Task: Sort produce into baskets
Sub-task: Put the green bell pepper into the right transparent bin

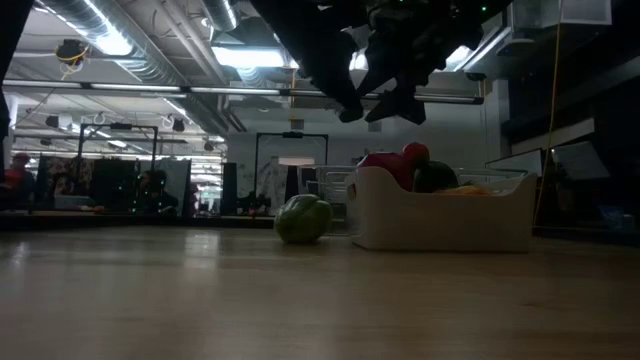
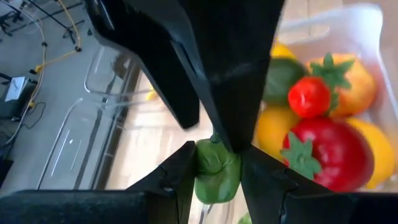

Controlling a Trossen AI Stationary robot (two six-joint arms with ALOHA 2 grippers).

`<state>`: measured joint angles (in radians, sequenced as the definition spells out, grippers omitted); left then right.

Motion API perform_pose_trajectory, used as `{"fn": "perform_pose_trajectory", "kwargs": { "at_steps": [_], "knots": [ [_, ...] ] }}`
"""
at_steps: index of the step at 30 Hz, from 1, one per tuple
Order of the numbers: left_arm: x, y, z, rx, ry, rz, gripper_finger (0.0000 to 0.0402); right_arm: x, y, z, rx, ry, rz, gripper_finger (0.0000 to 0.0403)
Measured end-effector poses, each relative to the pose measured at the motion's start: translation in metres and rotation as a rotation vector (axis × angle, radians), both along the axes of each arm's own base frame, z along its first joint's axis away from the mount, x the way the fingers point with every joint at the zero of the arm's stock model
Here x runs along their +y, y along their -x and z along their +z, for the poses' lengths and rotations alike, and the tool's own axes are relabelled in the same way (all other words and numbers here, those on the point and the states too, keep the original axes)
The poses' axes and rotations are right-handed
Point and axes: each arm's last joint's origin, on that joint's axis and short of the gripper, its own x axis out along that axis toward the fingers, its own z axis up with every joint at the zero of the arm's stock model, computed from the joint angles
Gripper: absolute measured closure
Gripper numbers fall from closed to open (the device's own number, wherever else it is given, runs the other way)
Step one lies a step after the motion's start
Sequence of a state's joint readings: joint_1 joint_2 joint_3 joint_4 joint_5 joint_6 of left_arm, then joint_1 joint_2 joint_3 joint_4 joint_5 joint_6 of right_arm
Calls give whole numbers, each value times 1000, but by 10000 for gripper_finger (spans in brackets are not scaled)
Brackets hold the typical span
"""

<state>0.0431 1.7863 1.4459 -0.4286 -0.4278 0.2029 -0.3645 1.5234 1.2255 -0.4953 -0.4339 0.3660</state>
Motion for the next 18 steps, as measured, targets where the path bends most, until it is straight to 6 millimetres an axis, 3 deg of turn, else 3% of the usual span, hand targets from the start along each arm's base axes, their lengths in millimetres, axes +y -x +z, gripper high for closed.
{"fn": "perform_pose_trajectory", "kwargs": {
  "at_steps": [14, 18],
  "knots": [
    [-3, -3, 2, -47, 11, 4, 290, 1, 0, 0, -5, -52, 17, 167],
    [-3, -3, 2, -45, 12, 4, 290, 2, 0, 0, -7, -59, 24, 186]
  ]
}}
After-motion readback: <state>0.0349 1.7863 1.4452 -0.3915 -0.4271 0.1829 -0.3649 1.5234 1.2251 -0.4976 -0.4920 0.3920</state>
